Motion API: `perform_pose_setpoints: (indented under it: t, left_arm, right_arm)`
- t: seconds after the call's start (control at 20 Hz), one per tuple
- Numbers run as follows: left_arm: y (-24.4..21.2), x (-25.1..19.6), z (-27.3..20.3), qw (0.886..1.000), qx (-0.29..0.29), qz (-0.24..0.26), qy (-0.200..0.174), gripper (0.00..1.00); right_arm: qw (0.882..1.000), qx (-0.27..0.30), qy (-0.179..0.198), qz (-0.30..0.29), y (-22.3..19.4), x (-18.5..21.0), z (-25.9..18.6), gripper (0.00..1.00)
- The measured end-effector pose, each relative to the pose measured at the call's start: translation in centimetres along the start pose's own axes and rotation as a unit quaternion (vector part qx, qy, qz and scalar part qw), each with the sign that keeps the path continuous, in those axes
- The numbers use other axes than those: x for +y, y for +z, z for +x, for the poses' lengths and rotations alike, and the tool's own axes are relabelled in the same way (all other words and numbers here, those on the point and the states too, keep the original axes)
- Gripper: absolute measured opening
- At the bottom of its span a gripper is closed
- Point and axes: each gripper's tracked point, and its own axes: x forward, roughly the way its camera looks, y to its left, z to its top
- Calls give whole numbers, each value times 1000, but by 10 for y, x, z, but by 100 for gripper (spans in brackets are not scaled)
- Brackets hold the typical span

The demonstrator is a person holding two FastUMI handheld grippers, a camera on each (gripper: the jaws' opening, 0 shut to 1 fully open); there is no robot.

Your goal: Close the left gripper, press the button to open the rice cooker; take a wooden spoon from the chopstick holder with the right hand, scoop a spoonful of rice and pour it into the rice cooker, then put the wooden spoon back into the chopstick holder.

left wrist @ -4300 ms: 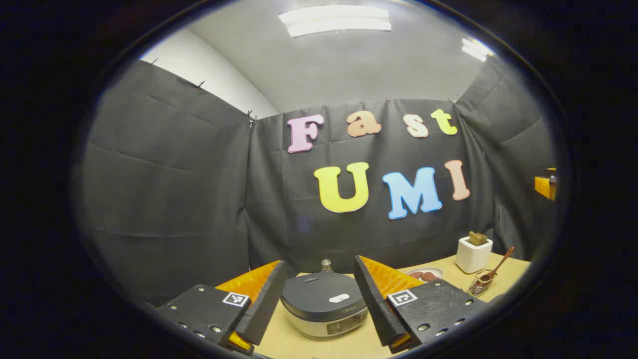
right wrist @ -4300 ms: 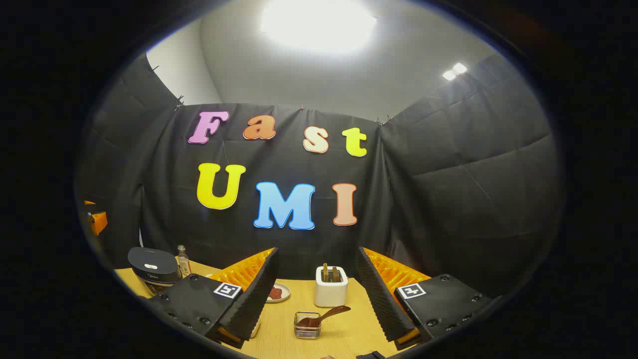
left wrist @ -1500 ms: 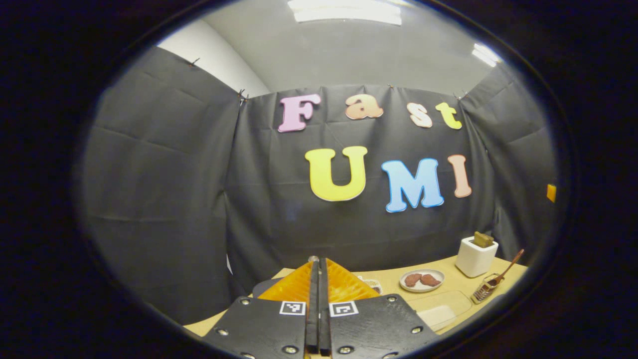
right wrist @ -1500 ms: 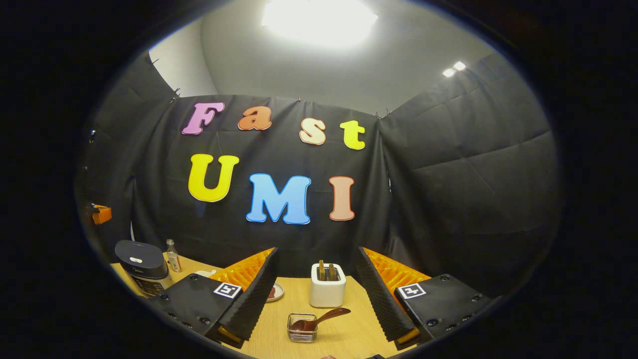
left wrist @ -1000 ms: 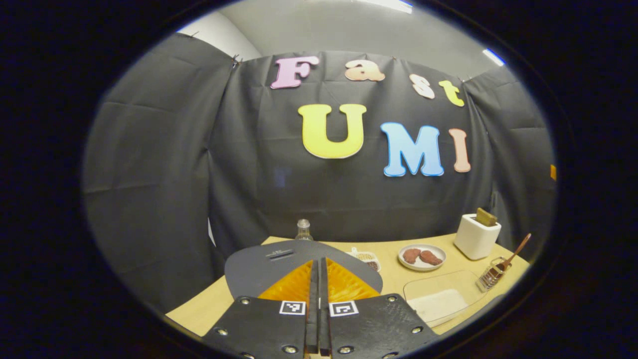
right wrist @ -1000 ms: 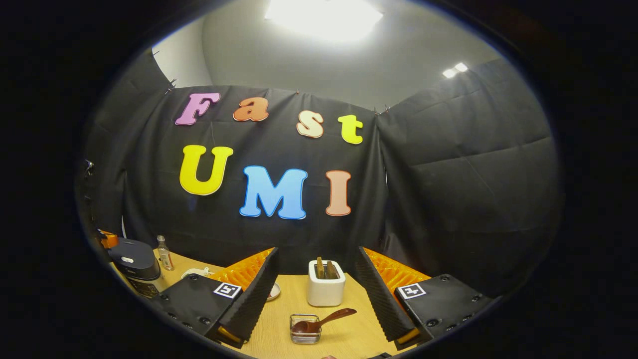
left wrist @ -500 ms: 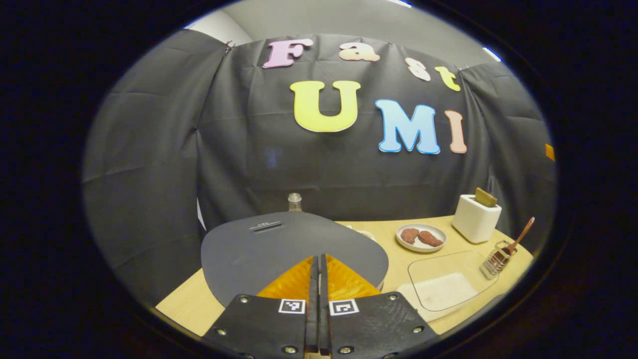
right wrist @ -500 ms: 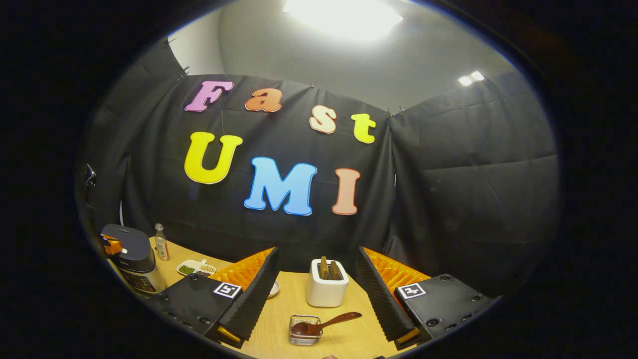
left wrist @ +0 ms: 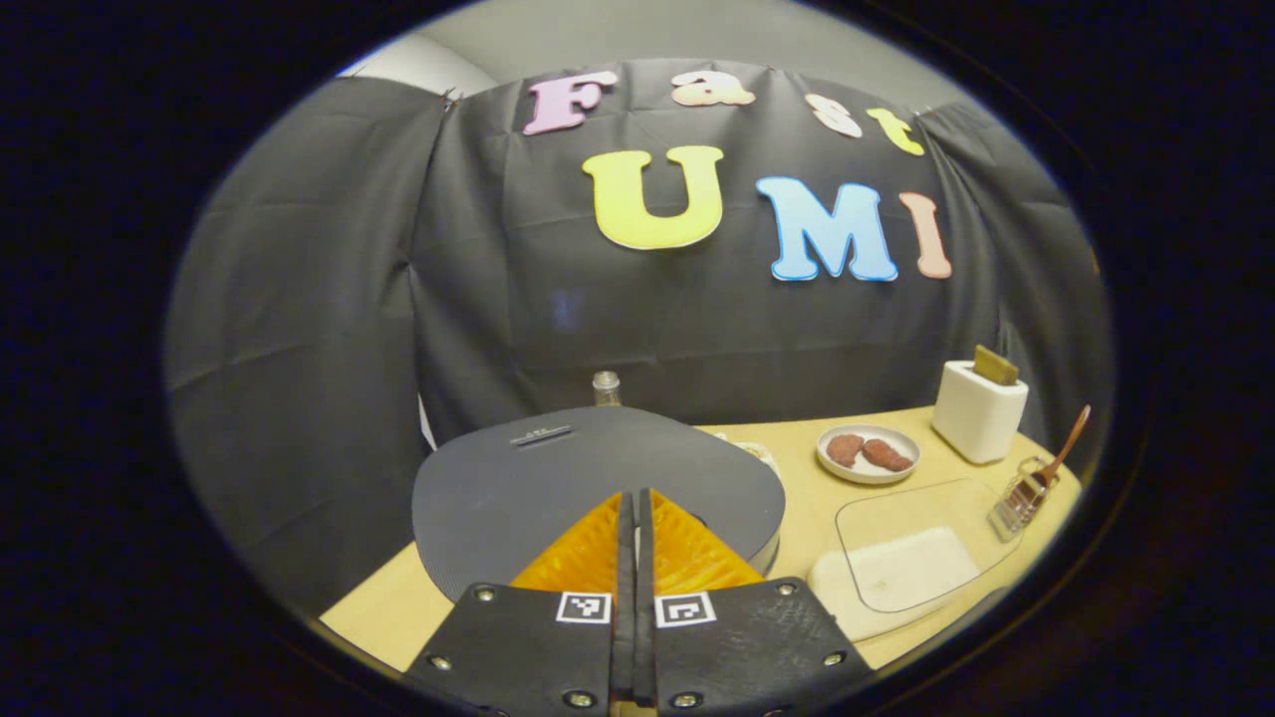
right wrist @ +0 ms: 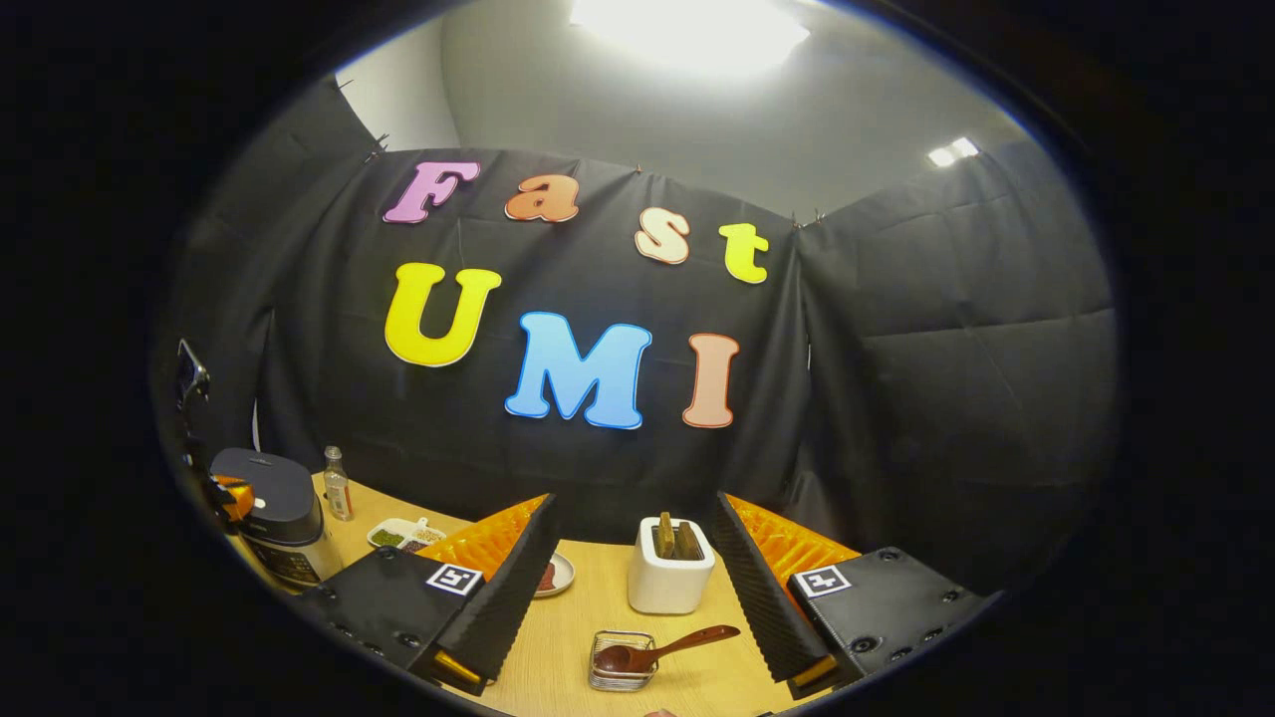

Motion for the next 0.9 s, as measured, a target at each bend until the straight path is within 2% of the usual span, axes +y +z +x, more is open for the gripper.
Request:
perform_pose_setpoints:
  t: [0.1, 0.2, 0.3, 0.35, 0.5, 0.65, 0.9]
  left_arm:
    - [3, -4, -5, 997, 21, -66, -17, 2]
    - [2, -4, -6, 999, 11, -34, -26, 2]
    - [7, -3, -6, 1000, -4, 10, -15, 2]
    - [11, -3, -9, 1000, -10, 16, -15, 2]
    - [27, -2, -15, 1000, -24, 12, -11, 1]
    - [56, 5, -24, 999, -49, 21, 5, 1]
    - [104, 22, -47, 995, -96, 1, 39, 1]
  right_arm:
    - [1000, -11, 3, 10, 5, -1, -1, 97]
    - [1000, -21, 7, 17, 8, -3, -2, 97]
    - [999, -24, 7, 28, 8, -6, -3, 98]
    - [999, -27, 7, 33, 10, -10, -5, 98]
    - [999, -23, 4, 32, 4, -21, -8, 98]
    - [999, -16, 3, 41, 0, -31, -11, 98]
    - [999, -10, 10, 44, -6, -38, -8, 98]
